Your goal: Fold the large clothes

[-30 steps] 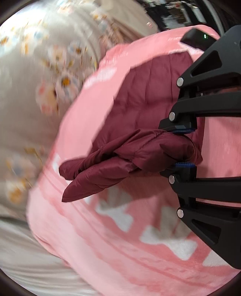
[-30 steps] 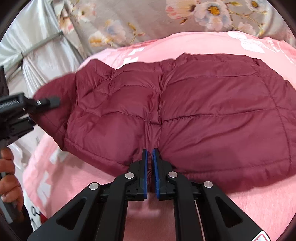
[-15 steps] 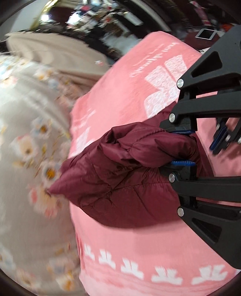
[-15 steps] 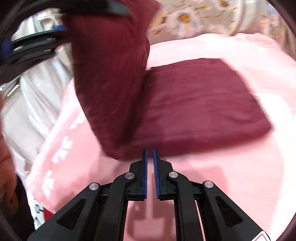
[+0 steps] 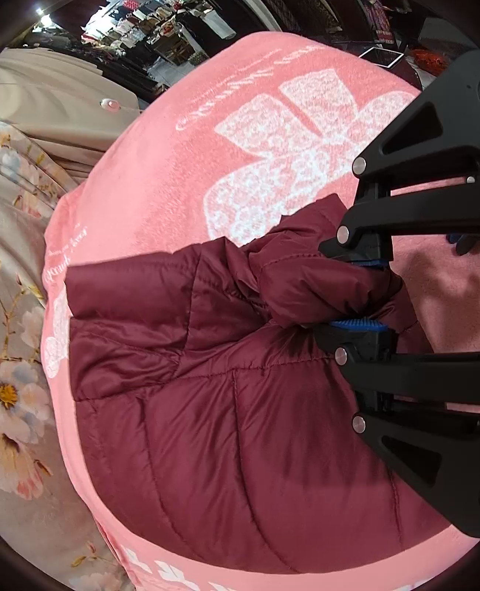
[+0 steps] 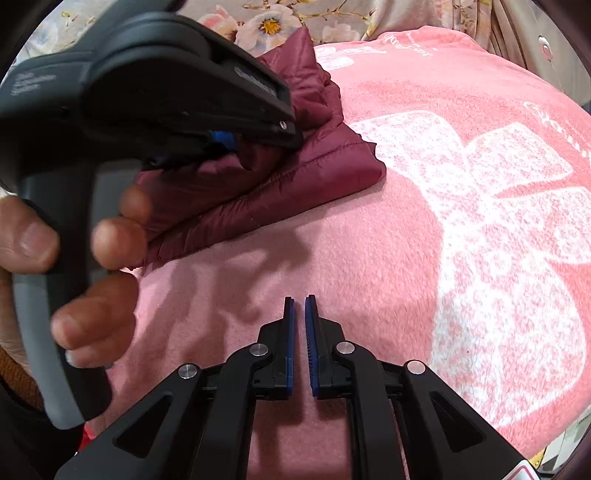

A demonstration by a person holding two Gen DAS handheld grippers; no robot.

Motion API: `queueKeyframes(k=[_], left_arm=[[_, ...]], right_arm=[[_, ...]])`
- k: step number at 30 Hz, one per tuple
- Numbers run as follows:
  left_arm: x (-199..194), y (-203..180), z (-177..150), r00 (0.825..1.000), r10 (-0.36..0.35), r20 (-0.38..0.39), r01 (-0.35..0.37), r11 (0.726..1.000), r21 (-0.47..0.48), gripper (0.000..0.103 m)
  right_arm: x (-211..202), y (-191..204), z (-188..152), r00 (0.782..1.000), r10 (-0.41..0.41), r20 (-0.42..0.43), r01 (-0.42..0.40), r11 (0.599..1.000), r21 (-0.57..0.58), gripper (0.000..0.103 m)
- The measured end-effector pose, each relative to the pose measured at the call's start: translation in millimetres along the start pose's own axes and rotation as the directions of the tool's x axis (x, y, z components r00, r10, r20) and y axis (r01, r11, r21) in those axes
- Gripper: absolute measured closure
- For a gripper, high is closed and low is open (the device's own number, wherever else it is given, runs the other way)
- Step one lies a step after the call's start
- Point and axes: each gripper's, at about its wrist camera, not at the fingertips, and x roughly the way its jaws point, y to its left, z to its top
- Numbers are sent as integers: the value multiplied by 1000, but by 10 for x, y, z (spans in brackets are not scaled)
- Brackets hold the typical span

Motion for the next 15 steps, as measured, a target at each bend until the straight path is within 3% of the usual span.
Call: queueKeyframes(k=[7, 11, 15], left_arm=[[74, -99, -50, 999, 54, 3, -54, 998, 37, 81], [-203, -75, -19, 999, -36, 18, 36, 999, 0, 61], [-685, 74, 34, 990, -60, 125, 64, 998, -22, 46]], right_arm=[[-13, 33, -59, 1000, 19, 3, -19, 1000, -3, 94], [-84, -69, -63, 1000, 25, -2, -25, 1000, 6, 93], [-72, -205, 76, 1000, 13, 9, -13, 1000, 19, 89]])
